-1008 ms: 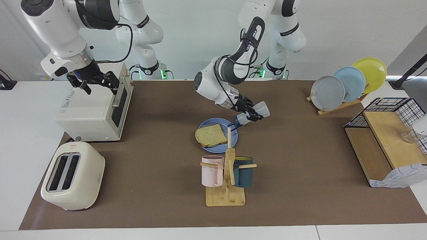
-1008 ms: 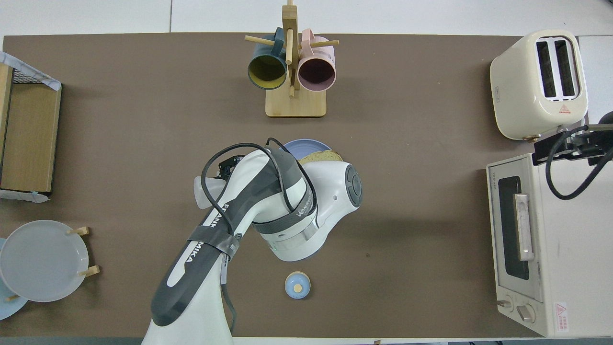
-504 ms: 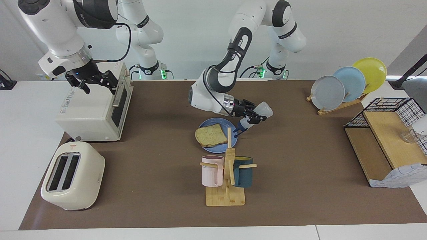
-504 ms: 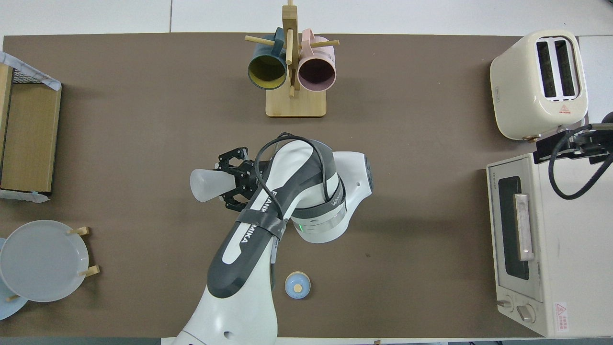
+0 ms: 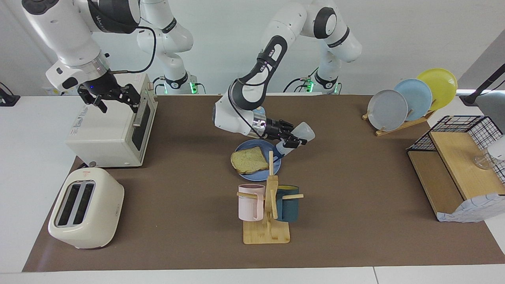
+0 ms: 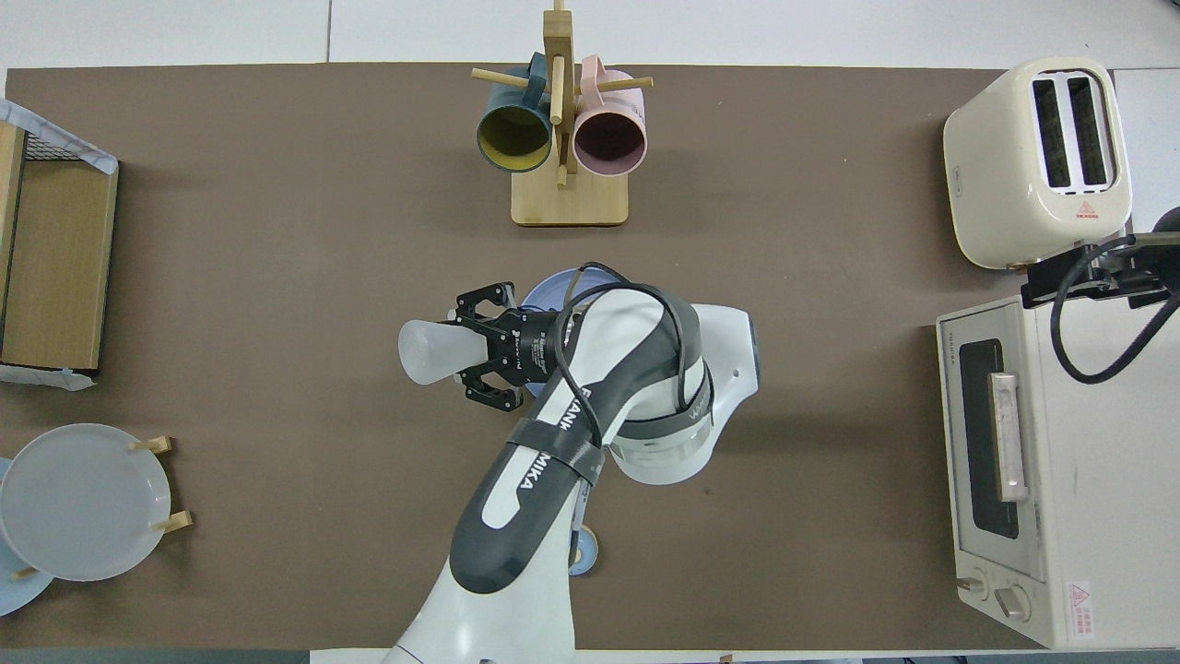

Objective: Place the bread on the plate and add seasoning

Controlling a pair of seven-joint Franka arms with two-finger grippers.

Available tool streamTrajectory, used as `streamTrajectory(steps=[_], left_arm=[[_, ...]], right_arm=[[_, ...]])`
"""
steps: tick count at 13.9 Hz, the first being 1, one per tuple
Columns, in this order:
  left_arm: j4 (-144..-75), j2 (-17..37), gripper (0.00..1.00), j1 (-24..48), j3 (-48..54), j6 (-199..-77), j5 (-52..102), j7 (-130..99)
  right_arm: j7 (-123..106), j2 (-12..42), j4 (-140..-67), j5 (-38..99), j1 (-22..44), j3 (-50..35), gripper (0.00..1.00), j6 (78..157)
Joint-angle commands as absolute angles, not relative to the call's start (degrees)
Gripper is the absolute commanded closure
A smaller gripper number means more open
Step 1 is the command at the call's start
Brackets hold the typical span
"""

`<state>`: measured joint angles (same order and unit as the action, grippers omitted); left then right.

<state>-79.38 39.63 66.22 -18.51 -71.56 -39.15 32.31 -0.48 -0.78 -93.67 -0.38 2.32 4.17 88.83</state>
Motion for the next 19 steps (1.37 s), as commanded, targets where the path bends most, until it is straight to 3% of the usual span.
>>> streamTrajectory(steps=[1,11,19], left_arm=[[-78.7,39.6,1.00,70.2,-19.2,-68.9,-40.3,32.5],[-79.4,39.7,1.00,63.5,-19.2,-74.7,-45.1,32.5],[-79.2,39.4,1.00,70.4,-19.1,-71.5,-41.7,32.6]], right_arm=[[-1.8,-1.1,-93.7,0.7,2.1,4.0,0.00,89.1],[-2.2,-1.1,-93.7,0.8,1.8,4.0,0.00,88.9],[-2.2,-1.0,-93.4,0.0,2.2,3.9,0.00,88.3]])
